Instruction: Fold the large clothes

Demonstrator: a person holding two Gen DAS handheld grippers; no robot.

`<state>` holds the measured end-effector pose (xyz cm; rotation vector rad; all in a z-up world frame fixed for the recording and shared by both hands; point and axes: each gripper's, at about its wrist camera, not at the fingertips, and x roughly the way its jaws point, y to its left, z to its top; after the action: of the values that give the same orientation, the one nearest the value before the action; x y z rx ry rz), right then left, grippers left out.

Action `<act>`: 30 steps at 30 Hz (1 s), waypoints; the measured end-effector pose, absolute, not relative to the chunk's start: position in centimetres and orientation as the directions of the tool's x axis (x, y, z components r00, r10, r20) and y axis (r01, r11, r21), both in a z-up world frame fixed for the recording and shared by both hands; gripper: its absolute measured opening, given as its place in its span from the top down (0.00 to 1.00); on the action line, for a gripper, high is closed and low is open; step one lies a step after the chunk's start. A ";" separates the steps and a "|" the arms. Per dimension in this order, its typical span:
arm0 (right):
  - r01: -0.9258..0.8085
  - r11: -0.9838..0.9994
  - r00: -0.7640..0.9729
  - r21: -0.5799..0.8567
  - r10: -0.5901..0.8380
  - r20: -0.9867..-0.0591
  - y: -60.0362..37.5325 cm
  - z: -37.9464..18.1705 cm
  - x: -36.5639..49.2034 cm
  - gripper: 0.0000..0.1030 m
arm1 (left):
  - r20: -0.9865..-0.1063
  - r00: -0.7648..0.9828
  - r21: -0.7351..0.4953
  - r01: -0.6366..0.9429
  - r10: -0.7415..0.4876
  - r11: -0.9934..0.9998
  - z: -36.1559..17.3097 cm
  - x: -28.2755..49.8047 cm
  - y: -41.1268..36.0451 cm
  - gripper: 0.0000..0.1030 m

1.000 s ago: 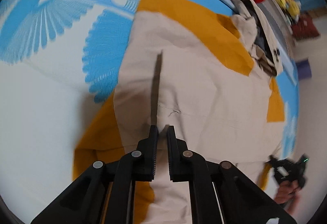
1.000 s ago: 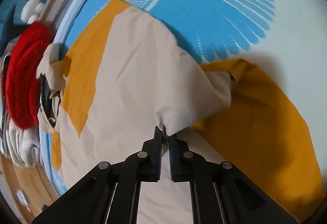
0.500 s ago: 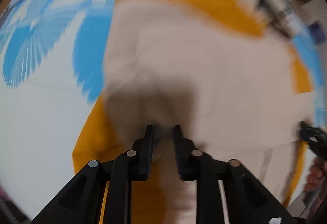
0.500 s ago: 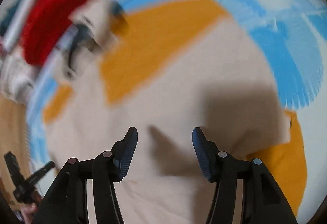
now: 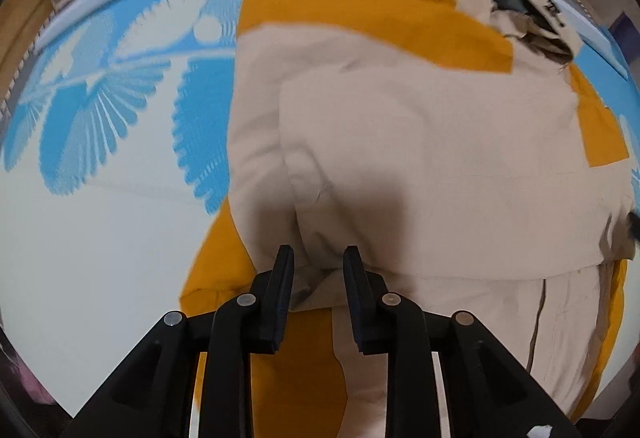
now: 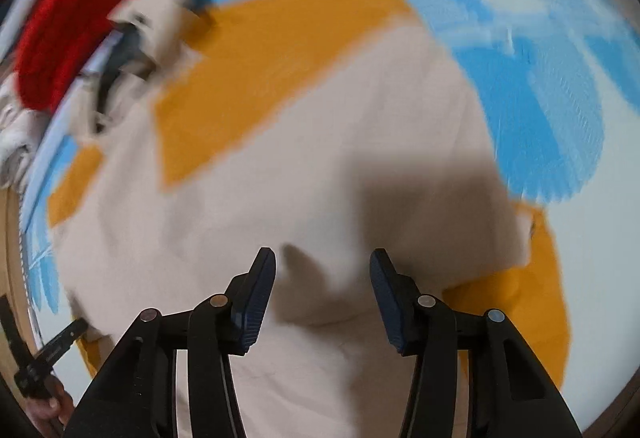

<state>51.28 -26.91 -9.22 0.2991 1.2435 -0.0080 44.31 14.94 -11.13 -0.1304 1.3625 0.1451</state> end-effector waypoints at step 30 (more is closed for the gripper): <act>-0.075 0.991 0.660 0.111 0.133 -0.740 -26.7 3.4 42.8 0.88 | -0.904 0.420 0.049 -0.089 0.082 0.995 -2.1 38.9 8.8 0.78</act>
<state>42.79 -26.65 3.45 0.0723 0.8425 0.1179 38.88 8.75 -2.05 -0.0072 1.1326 0.1075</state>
